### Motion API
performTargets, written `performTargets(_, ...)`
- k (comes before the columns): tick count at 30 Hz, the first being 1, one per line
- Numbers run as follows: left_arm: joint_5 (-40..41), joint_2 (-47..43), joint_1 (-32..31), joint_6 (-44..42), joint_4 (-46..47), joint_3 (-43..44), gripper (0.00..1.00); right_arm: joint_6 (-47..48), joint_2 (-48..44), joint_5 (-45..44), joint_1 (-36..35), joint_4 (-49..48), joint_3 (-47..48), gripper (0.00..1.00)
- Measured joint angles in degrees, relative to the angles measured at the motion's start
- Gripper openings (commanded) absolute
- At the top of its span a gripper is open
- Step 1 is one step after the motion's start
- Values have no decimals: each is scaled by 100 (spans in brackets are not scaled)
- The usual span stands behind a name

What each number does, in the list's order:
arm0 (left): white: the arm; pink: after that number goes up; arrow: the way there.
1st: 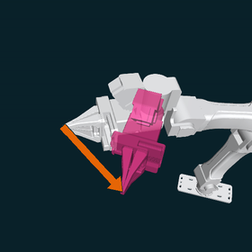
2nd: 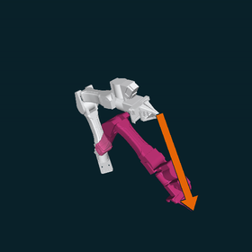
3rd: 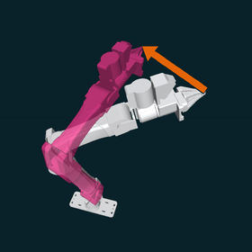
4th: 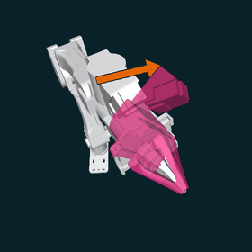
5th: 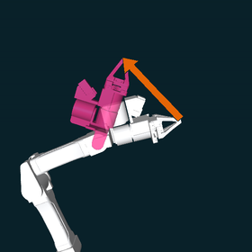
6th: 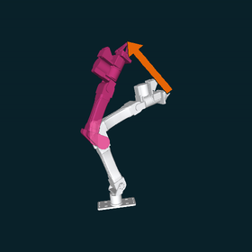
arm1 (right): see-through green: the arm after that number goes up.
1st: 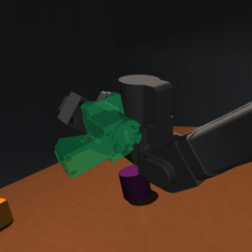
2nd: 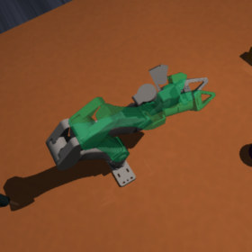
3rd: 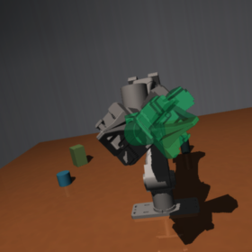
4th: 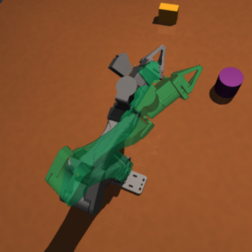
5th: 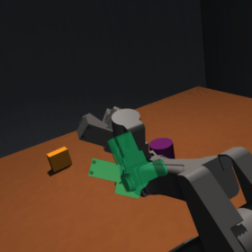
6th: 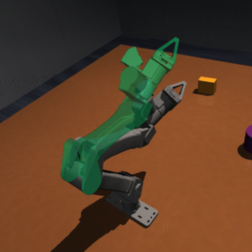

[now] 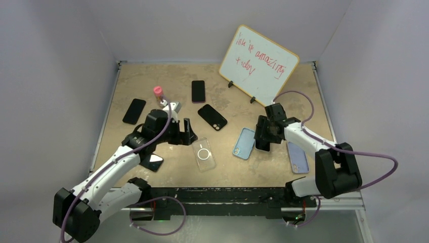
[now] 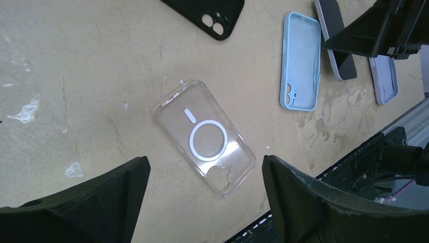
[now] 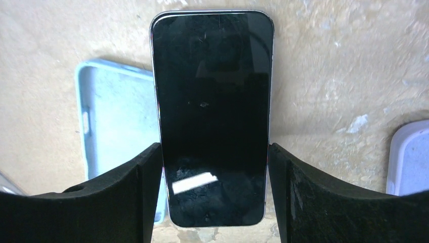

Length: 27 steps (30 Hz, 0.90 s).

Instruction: Put the phone into the phone case

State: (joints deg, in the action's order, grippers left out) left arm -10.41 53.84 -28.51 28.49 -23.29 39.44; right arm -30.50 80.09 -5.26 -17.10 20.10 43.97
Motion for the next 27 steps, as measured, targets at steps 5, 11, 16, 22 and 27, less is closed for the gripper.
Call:
performTargets(5, -238, 326, 0, 103, 166, -118, 83, -13, -323, 26, -33, 20, -315, 46)
performTargets(11, -437, 605, 0, 269, 516, -363, 79, -11, -660, 31, -184, 94, -323, 45)
performTargets(16, -566, 822, 0, 417, 807, -579, 76, -96, -966, 44, -494, 166, -323, 45)
performTargets(22, -562, 901, 20, 564, 907, -693, 75, -367, -1416, 177, -1161, 157, -323, 43)
performTargets(27, -590, 807, 201, 645, 835, -688, 77, -619, -1480, 203, -1915, -114, -321, 43)
